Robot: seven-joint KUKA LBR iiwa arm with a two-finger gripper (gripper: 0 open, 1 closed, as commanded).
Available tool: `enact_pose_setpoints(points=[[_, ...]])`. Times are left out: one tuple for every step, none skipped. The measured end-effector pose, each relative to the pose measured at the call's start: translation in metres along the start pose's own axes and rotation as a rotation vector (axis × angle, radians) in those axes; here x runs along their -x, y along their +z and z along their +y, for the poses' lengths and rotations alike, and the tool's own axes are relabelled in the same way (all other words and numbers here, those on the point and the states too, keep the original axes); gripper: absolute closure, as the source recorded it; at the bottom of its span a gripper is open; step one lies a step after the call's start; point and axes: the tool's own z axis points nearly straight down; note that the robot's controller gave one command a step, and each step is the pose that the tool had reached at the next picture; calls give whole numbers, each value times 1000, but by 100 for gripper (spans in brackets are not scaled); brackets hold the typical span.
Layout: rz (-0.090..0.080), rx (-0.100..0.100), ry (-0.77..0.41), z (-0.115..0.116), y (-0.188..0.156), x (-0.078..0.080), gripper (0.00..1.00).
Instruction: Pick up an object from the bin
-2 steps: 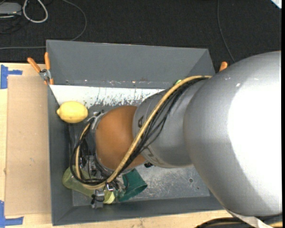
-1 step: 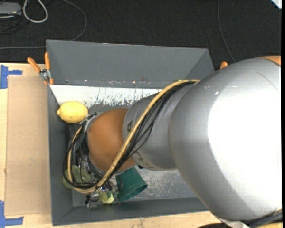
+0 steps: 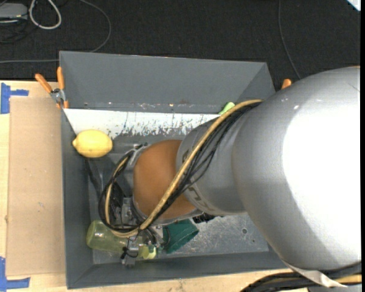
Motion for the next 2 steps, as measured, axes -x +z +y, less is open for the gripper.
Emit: enact_pose_setpoints(points=[[3,-12,-144,33,1,-2,100],[3,-12,-143,33,1,-2,100]])
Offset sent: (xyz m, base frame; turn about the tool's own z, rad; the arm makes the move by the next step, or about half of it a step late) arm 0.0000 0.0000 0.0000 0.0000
